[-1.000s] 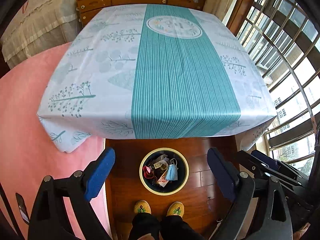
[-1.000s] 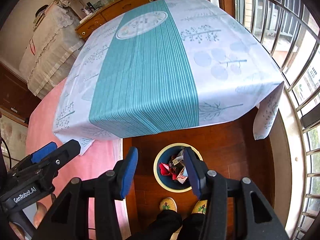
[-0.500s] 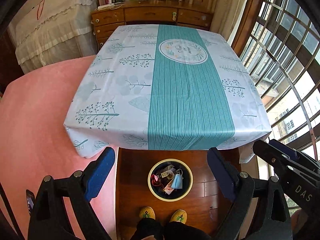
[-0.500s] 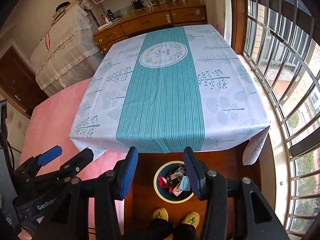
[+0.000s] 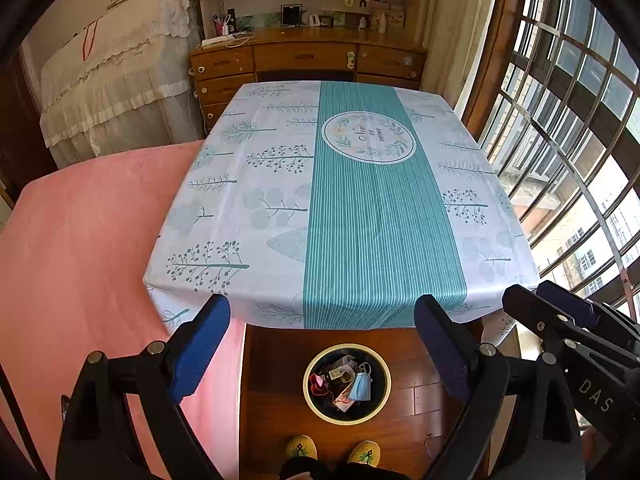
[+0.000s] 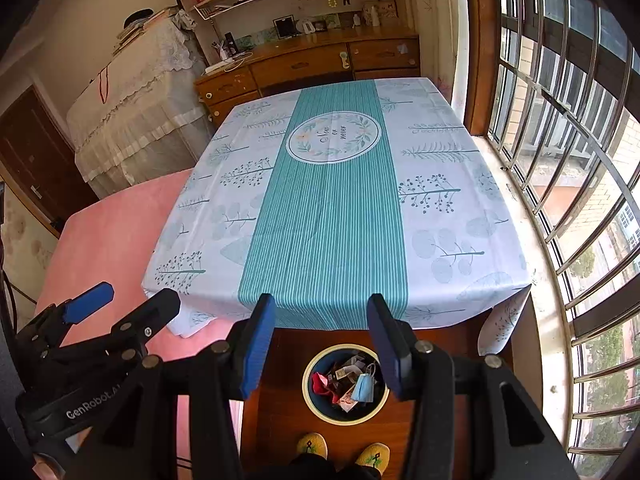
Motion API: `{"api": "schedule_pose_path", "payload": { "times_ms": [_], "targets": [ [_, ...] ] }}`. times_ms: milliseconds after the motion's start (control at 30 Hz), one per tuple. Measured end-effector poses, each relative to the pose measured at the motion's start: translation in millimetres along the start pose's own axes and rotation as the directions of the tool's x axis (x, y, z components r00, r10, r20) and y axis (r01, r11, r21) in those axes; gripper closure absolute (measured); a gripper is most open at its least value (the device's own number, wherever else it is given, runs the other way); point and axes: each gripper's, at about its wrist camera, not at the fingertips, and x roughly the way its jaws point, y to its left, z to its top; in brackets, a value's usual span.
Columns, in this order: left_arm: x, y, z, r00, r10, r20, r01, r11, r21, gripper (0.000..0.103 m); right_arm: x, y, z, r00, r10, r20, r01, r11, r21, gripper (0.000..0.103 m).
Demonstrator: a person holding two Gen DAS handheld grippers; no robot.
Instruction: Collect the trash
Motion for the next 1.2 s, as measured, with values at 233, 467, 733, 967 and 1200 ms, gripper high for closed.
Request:
{"api": "schedule_pose_path", "payload": {
  "times_ms": [233,467,733,967,1200],
  "targets": [
    [2.4,-3.1,3.3,1.0,-0.005,0.005,0.005,1.0,0.015,0.011,-1.0,1.7,2.7,1.0,-0.005,0.005,0.005,1.0,-0.001,0.055],
    [6.1,-6.9,5.5,1.0,-0.008,0.0,0.008,1.0,0.024,0.011,0.6,-1.6,2.8,1.0,-0.012,-0.001,0.012,1.0,0.008,0.055],
    [6.8,-9.9,6.2,1.0,-0.008,-0.005,0.009,1.0,0.025,0.011,0.9,-3.7,3.0,1.0,-0.012,-0.003,0.012,1.0,0.011,0.055],
    [8.7,-13.2,7.0,1.0,-0.011,-0.014,0.011,0.999,0.033,0.011,0.5,-6.0,2.1,1.0,-0.014,-0.004,0.014,1.0,0.017,0.055],
    [9.6,-15.5,6.5,1.0,-0.011,-0.018,0.012,0.999,0.033,0.011,1.6,-8.9,0.5,1.0,-0.017,-0.008,0.017,1.0,0.025,0.055]
  ]
}}
